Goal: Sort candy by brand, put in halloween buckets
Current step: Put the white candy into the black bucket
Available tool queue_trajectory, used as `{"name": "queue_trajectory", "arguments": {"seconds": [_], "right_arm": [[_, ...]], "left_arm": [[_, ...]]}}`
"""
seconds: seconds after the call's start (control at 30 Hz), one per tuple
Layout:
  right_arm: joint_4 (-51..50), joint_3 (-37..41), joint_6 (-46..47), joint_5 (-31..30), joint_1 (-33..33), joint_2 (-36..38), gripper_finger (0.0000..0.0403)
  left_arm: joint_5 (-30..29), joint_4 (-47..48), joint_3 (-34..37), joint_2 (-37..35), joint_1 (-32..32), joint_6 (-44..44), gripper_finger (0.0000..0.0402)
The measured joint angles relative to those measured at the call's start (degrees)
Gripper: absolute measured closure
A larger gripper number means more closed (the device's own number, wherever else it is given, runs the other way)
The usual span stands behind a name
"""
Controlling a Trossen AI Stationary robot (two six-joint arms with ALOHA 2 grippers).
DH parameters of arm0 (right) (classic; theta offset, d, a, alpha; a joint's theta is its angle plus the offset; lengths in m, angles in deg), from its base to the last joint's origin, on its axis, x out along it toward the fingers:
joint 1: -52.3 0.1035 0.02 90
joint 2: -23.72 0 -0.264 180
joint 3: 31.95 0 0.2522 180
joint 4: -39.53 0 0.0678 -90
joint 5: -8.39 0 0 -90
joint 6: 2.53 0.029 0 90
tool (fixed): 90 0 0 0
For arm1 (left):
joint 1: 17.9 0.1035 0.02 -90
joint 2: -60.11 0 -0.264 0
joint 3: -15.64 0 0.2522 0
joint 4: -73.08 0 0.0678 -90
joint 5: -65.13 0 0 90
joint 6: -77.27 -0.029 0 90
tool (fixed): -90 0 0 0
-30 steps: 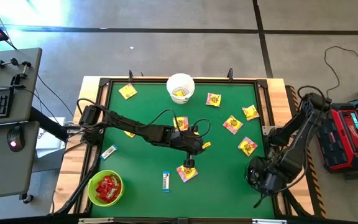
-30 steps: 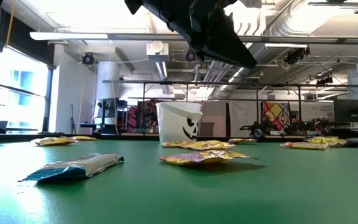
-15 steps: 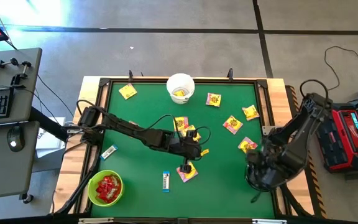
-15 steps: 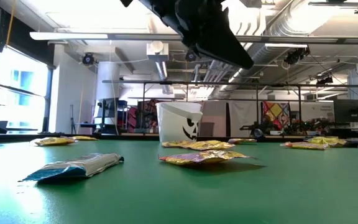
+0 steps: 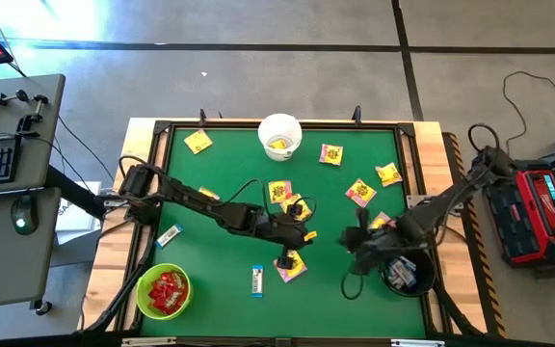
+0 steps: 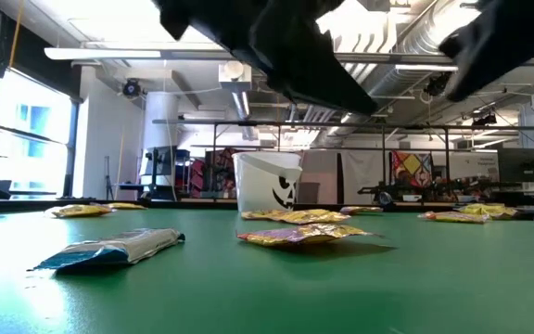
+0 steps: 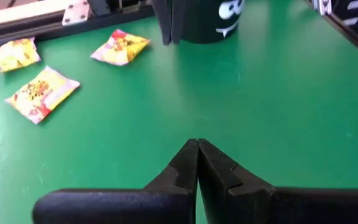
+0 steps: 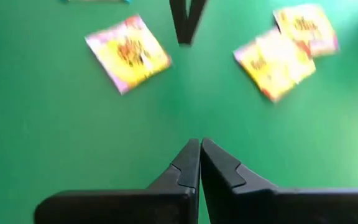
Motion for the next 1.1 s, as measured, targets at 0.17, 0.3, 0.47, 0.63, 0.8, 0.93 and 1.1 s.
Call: {"name": "queue_trajectory", "arguments": {"seconds": [0.17, 0.3, 0.47, 0.63, 0.8, 0.93, 1.1], "right_arm": [[17.58, 6.33, -11.23, 3.52, -6.39, 0.0, 0.0402], [30.86, 11.85, -17.15, 7.85, -11.45, -0.02, 0.0403], [39.9, 15.77, -20.22, 10.62, -15.73, -0.02, 0.0403], [43.52, 16.62, -22.48, 10.66, -17.1, -0.02, 0.0403], [43.9, 16.68, -24.03, 10.66, -17.15, -0.02, 0.0403], [43.94, 16.69, -24.01, 10.53, -17.15, -0.02, 0.0403], [43.94, 16.7, -23.81, 9.36, -17.13, -0.13, 0.0403]], "left_arm": [[-0.02, 5.92, 2.64, -5.33, -0.69, 1.26, 0.0401], [-0.58, 18.78, 4.71, -10.96, -1.32, 5.48, 0.0401], [-2.23, 38.47, 4.98, -17.86, -2.4, 14.94, 0.0401], [-1.74, 58.31, 4.99, -23.53, -3.58, 28.8, 0.0401], [0.03, 77.01, 4.99, -25.74, -4.81, 40.77, 0.0401], [-3.45, 81.0, 7.44, -27.14, -6.09, 44.26, 0.0401], [-1.4, 77.58, 14.7, -32.2, -6.13, 45.96, 0.0401]]}}
